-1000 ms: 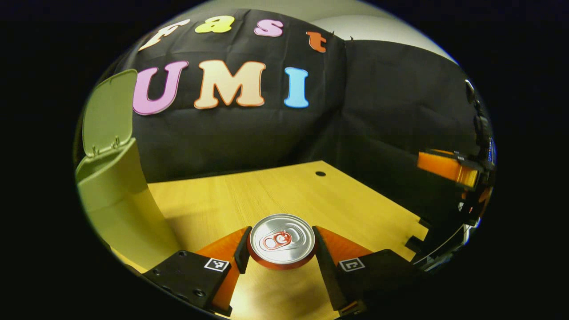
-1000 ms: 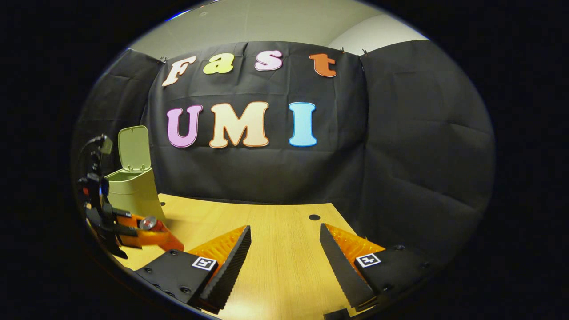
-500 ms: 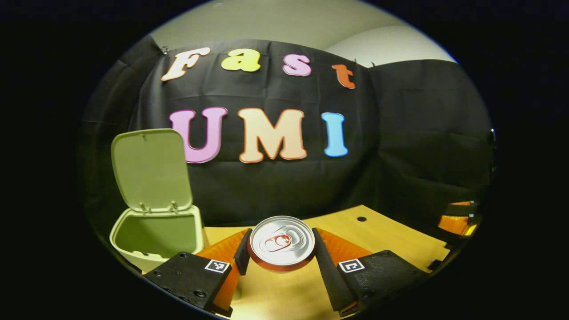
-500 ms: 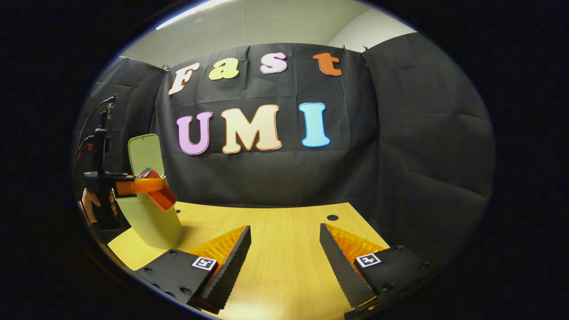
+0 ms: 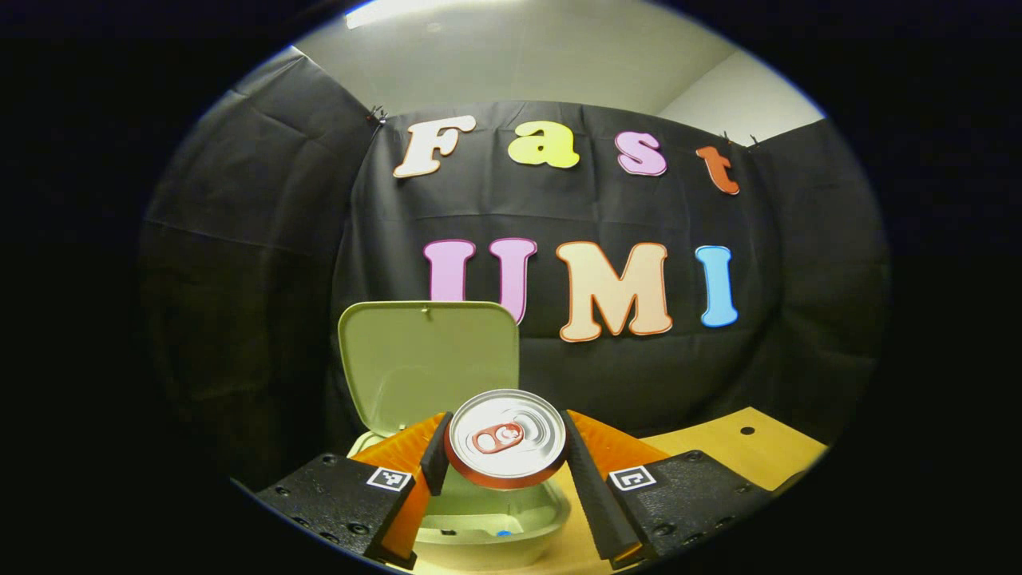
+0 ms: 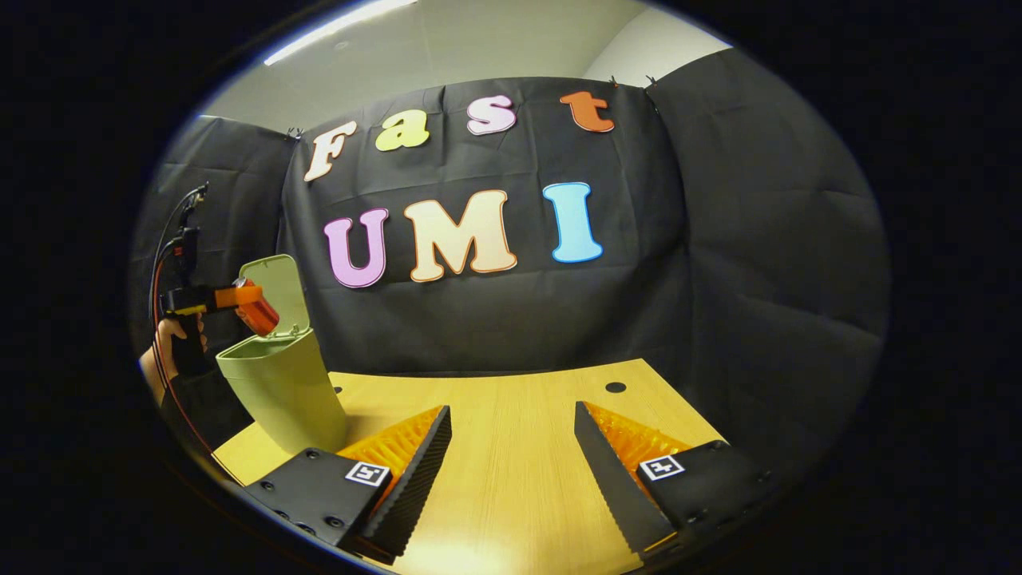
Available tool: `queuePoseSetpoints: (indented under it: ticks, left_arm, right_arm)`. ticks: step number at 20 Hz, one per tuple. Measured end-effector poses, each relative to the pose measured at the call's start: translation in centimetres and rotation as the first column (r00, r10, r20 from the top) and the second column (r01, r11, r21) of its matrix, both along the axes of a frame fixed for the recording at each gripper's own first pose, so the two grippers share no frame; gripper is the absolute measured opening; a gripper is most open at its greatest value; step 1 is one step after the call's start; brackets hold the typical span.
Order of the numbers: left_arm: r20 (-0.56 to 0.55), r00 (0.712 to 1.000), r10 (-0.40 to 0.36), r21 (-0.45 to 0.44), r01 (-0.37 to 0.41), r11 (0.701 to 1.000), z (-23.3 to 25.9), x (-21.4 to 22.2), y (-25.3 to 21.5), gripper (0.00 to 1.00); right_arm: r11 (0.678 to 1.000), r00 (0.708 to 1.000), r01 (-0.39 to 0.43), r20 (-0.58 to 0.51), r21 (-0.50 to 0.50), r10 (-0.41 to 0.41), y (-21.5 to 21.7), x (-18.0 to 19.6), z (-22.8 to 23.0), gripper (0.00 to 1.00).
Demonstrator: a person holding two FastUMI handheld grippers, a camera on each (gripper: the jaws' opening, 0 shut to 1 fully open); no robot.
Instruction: Press the lid of the desktop garbage bin to open it, pick up the crumpled paper on the desktop and throw it into the bin, then pick up the pop can on the desktop and drop it into the bin, and finally close the garbage bin lid.
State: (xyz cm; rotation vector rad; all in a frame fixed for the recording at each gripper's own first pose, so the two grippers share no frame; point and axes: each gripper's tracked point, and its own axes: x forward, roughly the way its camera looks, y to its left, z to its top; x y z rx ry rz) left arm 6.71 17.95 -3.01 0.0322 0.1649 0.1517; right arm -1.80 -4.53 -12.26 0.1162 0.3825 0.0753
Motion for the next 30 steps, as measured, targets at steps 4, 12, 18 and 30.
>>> queuePoseSetpoints:
  ticks: [4, 12, 18, 30]
  left_arm:
    - [-0.009, 0.998, 0.061, 0.017, -0.061, 0.998, -1.2, 0.6, 3.5, 0.77]
    - [0.066, 0.997, -0.041, 0.089, 0.035, 0.995, 4.7, 5.2, 6.5, 0.98]
    - [0.155, 0.984, -0.091, 0.101, 0.076, 0.992, 9.5, 8.5, 4.9, 0.97]
    - [0.093, 0.996, -0.003, 0.032, 0.000, 0.999, 7.6, 10.0, 6.4, 0.99]
  right_arm:
    - [1.000, 1.000, -0.011, -0.027, -0.009, 0.010, 2.2, 0.3, -0.2, 0.98]
    - [0.998, 0.999, 0.001, -0.032, -0.062, -0.003, 10.8, -0.5, 0.1, 0.94]
    - [1.000, 1.000, 0.000, -0.012, -0.029, 0.000, 12.8, -0.6, 1.6, 0.98]
    - [0.999, 0.998, 0.050, 0.023, -0.009, -0.050, 11.0, -1.5, 2.4, 0.97]
